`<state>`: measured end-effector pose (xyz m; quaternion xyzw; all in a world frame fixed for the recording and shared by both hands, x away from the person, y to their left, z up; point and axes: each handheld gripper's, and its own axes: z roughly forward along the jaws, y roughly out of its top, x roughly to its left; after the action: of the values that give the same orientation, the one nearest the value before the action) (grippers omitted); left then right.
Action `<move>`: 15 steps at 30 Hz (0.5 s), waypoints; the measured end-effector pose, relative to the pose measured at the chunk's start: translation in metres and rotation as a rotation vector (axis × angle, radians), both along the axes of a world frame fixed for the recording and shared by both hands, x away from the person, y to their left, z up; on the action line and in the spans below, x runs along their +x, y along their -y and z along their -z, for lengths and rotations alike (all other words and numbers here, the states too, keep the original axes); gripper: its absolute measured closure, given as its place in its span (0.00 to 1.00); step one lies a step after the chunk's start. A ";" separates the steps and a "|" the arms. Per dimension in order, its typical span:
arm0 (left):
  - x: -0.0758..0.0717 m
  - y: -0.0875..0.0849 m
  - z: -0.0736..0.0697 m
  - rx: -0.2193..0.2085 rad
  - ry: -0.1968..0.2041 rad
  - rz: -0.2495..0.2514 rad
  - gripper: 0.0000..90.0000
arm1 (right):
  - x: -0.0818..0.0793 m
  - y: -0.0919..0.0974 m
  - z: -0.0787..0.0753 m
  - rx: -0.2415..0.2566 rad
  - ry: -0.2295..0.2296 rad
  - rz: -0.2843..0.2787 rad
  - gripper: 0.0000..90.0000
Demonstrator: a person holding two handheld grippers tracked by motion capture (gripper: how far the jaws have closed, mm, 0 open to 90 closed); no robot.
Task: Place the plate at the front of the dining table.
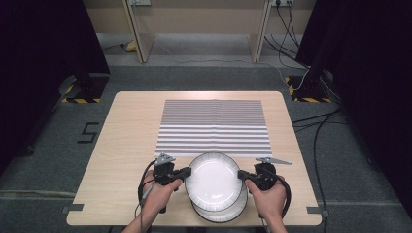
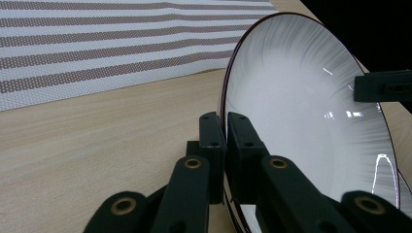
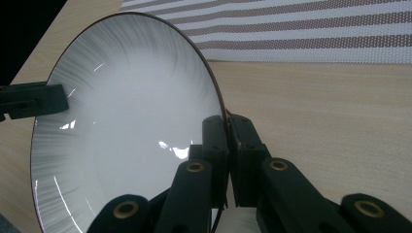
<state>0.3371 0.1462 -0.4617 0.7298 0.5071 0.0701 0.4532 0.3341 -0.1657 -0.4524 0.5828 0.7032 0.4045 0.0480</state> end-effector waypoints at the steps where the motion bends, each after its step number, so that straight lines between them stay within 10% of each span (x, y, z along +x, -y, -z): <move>1: 0.000 0.000 0.000 0.000 0.000 0.000 0.95 | 0.000 0.000 0.000 0.000 0.000 0.000 0.96; 15: 0.002 -0.002 -0.003 -0.004 0.009 -0.012 0.95 | 0.002 -0.002 -0.002 0.003 0.006 0.001 0.96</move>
<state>0.3388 0.1482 -0.4590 0.7255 0.5095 0.0753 0.4564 0.3364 -0.1635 -0.4506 0.5821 0.7021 0.4072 0.0497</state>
